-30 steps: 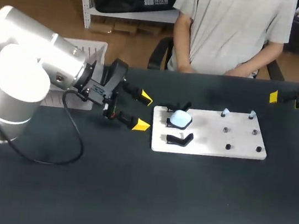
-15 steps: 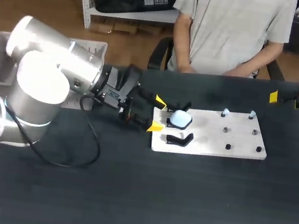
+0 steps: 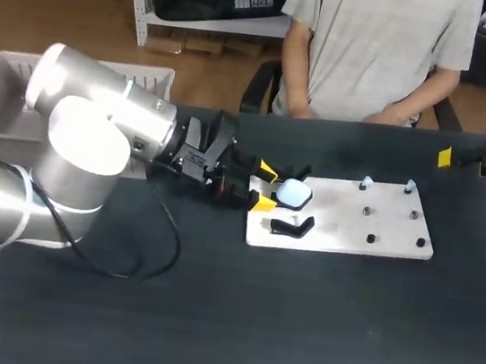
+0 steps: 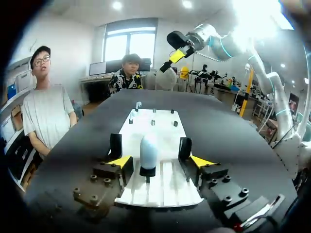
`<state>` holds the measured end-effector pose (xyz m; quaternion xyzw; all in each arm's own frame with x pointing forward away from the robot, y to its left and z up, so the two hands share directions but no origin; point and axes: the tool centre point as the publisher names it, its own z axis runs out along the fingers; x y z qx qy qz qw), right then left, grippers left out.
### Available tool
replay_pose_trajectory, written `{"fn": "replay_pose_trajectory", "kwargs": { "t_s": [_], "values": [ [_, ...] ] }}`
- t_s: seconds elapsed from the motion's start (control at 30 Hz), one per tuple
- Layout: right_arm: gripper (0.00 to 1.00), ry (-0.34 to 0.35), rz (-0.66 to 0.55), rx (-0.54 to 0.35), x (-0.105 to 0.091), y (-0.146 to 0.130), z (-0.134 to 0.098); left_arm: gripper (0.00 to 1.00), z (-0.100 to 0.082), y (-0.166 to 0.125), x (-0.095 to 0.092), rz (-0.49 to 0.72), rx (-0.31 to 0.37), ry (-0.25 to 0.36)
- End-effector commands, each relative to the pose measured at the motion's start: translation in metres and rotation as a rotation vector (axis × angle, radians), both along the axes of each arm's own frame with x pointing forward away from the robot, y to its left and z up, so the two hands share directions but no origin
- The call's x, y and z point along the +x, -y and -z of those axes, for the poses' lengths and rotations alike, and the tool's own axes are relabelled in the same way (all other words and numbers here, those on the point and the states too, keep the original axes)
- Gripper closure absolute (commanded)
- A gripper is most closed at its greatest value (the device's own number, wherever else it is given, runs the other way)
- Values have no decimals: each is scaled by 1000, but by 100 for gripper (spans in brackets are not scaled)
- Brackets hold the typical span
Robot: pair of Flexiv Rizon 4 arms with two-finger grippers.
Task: Pick up each earbud case from the left stands, insert the matching earbuds, close the lid, and place the case in the box.
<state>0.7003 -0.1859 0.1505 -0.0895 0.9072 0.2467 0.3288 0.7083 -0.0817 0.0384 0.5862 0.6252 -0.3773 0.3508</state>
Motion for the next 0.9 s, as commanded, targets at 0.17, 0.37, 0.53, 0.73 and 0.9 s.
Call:
{"fn": "replay_pose_trajectory", "kwargs": {
  "t_s": [0.17, 0.37, 0.53, 0.73, 0.9],
  "values": [
    [0, 1, -2, 1, 0, 0, 0, 31, 8, 7, 11, 10, -16, -6],
    [0, 1, -2, 1, 0, 0, 0, 35, 11, 9, 15, 12, -22, -10],
    [0, 1, -2, 1, 0, 0, 0, 41, 13, 12, 16, 14, -27, -12],
    [0, 1, -2, 1, 0, 0, 0, 49, 17, 16, 17, 16, -25, -15],
    [0, 1, -2, 1, 0, 0, 0, 51, 18, 20, 17, 18, -28, -16]
  ]
}}
